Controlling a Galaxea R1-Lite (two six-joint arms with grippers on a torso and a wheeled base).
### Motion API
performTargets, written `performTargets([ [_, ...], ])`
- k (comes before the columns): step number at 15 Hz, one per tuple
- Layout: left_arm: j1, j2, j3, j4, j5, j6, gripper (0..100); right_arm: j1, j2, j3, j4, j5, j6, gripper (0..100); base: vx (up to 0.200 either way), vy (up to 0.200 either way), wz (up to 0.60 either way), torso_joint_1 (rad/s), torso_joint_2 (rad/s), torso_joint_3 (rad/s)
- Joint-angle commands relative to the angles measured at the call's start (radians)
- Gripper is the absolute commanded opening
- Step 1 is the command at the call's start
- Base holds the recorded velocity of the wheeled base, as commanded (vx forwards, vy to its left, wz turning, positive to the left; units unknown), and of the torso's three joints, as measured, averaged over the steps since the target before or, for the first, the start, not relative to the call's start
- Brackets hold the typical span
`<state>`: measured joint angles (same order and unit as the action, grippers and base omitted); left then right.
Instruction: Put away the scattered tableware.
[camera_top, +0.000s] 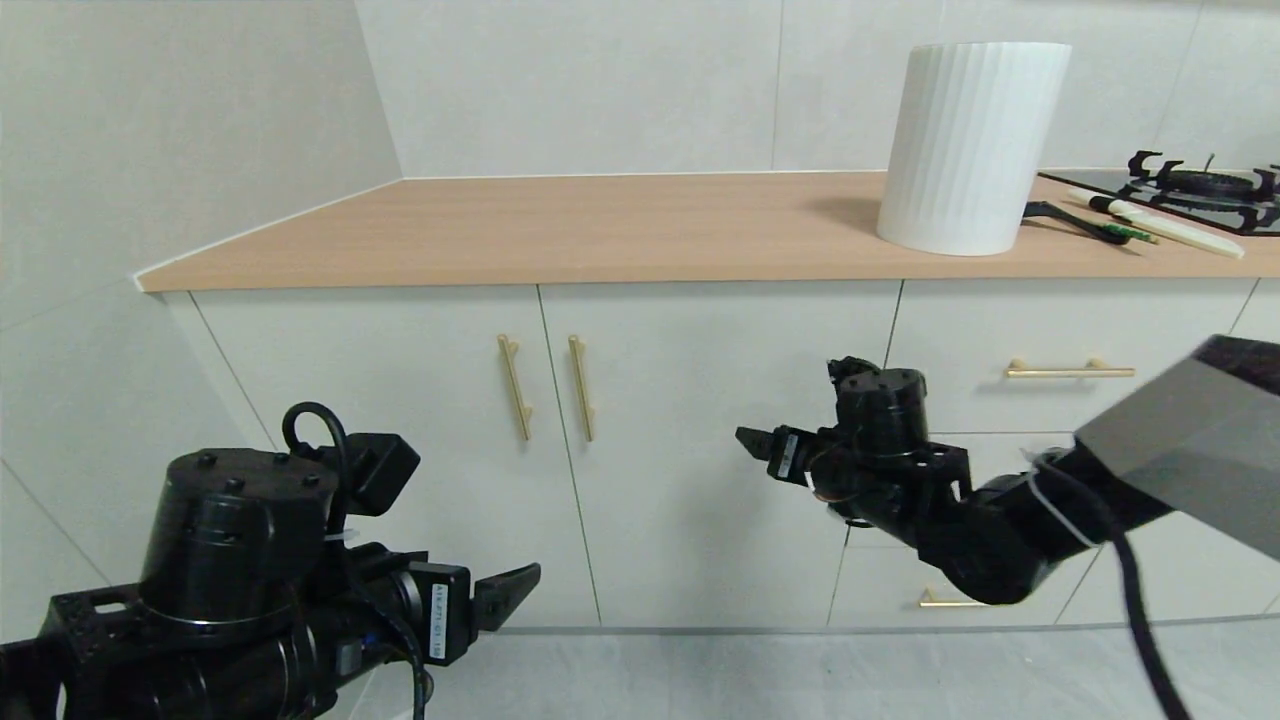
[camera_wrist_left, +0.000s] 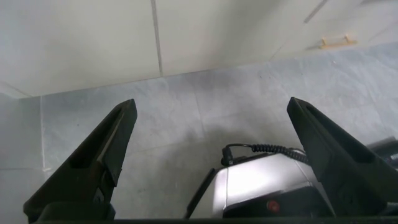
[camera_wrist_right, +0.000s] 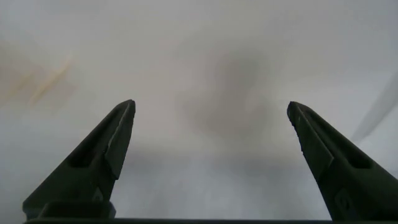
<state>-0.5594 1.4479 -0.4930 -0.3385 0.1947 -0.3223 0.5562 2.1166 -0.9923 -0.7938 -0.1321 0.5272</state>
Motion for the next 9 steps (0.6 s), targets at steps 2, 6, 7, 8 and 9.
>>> performTargets([
  [2,-0.001,-0.001,-0.001,0.000,0.000,0.000,100,0.005,-0.233,0.173,0.005,0.175,-0.009,100,0.000,0.000,0.00,0.000,0.00,0.000],
  [6,0.015,-0.075,-0.012,-0.002,0.002,0.017,100,0.002,-0.372,0.250,0.005,-0.080,-0.294,100,0.000,0.000,0.00,0.000,0.00,0.000],
  [7,0.029,-0.106,-0.012,-0.002,0.002,0.034,100,-0.004,-0.420,0.270,0.005,-0.115,-0.328,100,0.000,0.000,0.00,0.000,0.00,0.000],
  [8,0.056,-0.146,-0.012,-0.002,0.000,0.049,100,-0.032,-0.489,0.302,0.007,-0.141,-0.362,100,0.000,0.000,0.00,0.000,0.00,0.000],
  [9,0.076,-0.170,-0.010,-0.002,0.002,0.052,100,-0.062,-0.535,0.327,0.007,-0.149,-0.383,100,0.000,0.000,0.00,0.000,0.00,0.000],
])
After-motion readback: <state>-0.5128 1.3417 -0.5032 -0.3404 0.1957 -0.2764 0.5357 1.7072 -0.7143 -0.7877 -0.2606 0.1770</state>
